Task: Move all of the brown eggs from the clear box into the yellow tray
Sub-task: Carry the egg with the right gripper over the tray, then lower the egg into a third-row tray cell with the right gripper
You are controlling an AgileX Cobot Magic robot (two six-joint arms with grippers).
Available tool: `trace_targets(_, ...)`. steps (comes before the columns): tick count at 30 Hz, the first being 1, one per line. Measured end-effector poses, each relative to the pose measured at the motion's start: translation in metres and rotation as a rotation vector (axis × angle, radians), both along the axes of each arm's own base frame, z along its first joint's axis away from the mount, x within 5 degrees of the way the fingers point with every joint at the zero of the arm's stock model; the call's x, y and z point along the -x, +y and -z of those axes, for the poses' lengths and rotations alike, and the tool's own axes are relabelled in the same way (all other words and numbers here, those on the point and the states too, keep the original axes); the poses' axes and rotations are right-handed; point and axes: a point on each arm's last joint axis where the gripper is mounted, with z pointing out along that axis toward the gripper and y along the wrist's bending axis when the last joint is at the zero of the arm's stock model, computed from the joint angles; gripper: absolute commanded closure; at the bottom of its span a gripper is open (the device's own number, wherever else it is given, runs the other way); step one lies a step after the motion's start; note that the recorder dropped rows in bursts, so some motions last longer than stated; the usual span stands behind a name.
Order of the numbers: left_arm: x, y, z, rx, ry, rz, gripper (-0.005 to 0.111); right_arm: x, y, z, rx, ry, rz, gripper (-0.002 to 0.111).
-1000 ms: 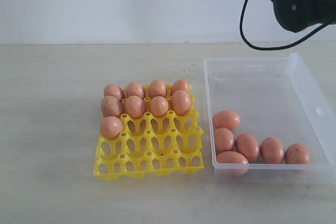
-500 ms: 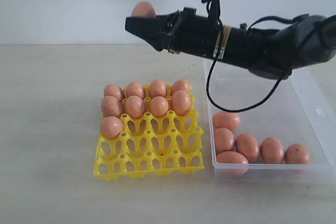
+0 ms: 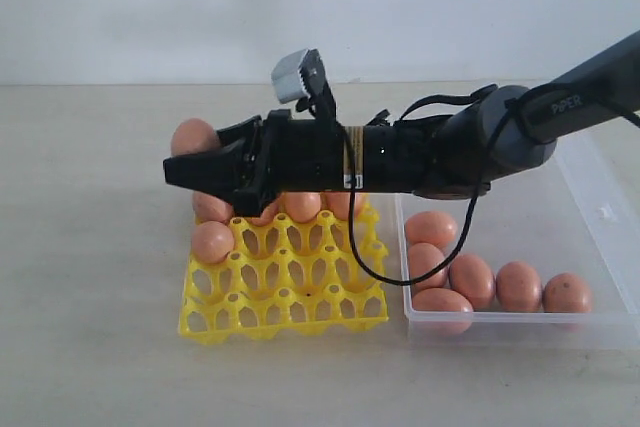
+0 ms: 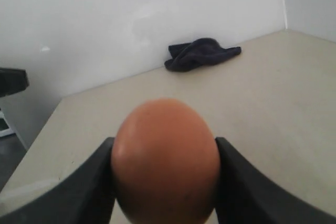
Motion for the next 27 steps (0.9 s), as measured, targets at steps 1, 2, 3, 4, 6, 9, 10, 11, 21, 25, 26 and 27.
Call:
trace_targets(1,0.0,0.0,0.0,0.0,0.0,0.0,0.103,0.003,0.004,0.002,0.02,-0.008,-0.015,0.108)
trace_targets(2,0.0,0.0,0.0,0.0,0.0,0.0,0.103,0.005,0.007,0.003,0.032,-0.015,-0.026,0.108)
trace_targets(3,0.0,0.0,0.0,0.0,0.0,0.0,0.103,0.007,0.01,0.004,0.044,-0.025,-0.034,0.108)
trace_targets(4,0.0,0.0,0.0,0.0,0.0,0.0,0.103,0.009,0.01,0.006,0.051,-0.03,-0.032,0.108)
trace_targets(6,0.0,0.0,0.0,0.0,0.0,0.0,0.103,0.012,0.009,0.011,0.055,-0.026,-0.011,0.108)
trace_targets(9,0.0,0.0,0.0,0.0,0.0,0.0,0.103,0.016,0.004,0.02,0.059,-0.005,0.043,0.108)
trace_targets(10,0.0,0.0,0.0,0.0,0.0,0.0,0.103,0.018,0.003,0.024,0.065,-0.001,0.053,0.108)
trace_targets(11,0.0,0.0,0.0,0.0,0.0,0.0,0.103,0.023,-0.001,0.031,0.08,0.001,0.073,0.108)
trace_targets(21,0.0,0.0,0.0,0.0,0.0,0.0,0.103,0.024,-0.016,0.054,0.205,0.024,0.255,0.108)
trace_targets(25,0.0,0.0,0.0,0.0,0.0,0.0,0.103,0.023,-0.019,0.059,0.258,0.035,0.286,0.108)
trace_targets(26,0.0,0.0,0.0,0.0,0.0,0.0,0.103,0.022,-0.02,0.061,0.264,0.038,0.301,0.108)
trace_targets(27,0.0,0.0,0.0,0.0,0.0,0.0,0.103,0.021,-0.02,0.061,0.268,0.041,0.309,0.108)
